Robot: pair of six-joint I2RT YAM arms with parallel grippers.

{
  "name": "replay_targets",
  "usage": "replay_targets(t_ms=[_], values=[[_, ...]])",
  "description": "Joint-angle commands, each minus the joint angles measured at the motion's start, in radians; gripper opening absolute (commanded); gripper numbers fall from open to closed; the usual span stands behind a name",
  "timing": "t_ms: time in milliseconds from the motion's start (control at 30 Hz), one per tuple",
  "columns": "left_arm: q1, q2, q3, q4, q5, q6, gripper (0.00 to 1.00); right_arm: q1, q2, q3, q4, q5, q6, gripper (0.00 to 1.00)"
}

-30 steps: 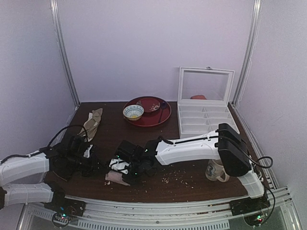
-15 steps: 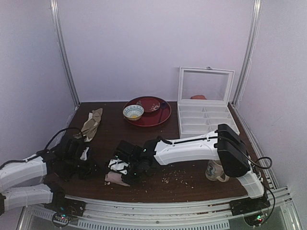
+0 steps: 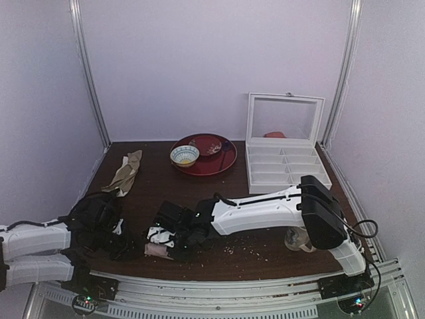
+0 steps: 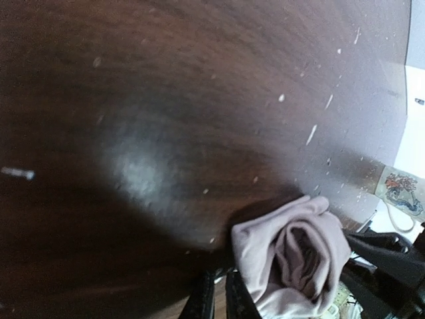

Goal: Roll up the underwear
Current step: Roll the underwear at the center of the board.

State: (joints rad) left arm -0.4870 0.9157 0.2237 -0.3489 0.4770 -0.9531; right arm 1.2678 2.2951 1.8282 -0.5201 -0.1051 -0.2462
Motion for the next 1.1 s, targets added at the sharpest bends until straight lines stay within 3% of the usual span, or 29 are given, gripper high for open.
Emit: replay_targets(t_ms=[0, 300, 600, 1067], values=[[0.006, 0.049, -0.012, 0.14, 0.006, -0.028, 0.14, 0.029, 0.036, -0.018, -0.078, 0.048, -0.047, 0.0], [0.007, 0.175, 0.017, 0.226, 0.009, -0.017, 0.14, 0.083, 0.022, -0.023, -0.069, 0.129, -0.133, 0.0], [0.007, 0.169, 0.019, 0.204, 0.001, -0.002, 0.14, 0.093, 0.032, 0.005, -0.108, 0.096, -0.16, 0.0], [0.005, 0.211, 0.053, 0.183, 0.005, 0.04, 0.14, -0.006, 0.149, 0.172, -0.317, -0.3, -0.107, 0.0]])
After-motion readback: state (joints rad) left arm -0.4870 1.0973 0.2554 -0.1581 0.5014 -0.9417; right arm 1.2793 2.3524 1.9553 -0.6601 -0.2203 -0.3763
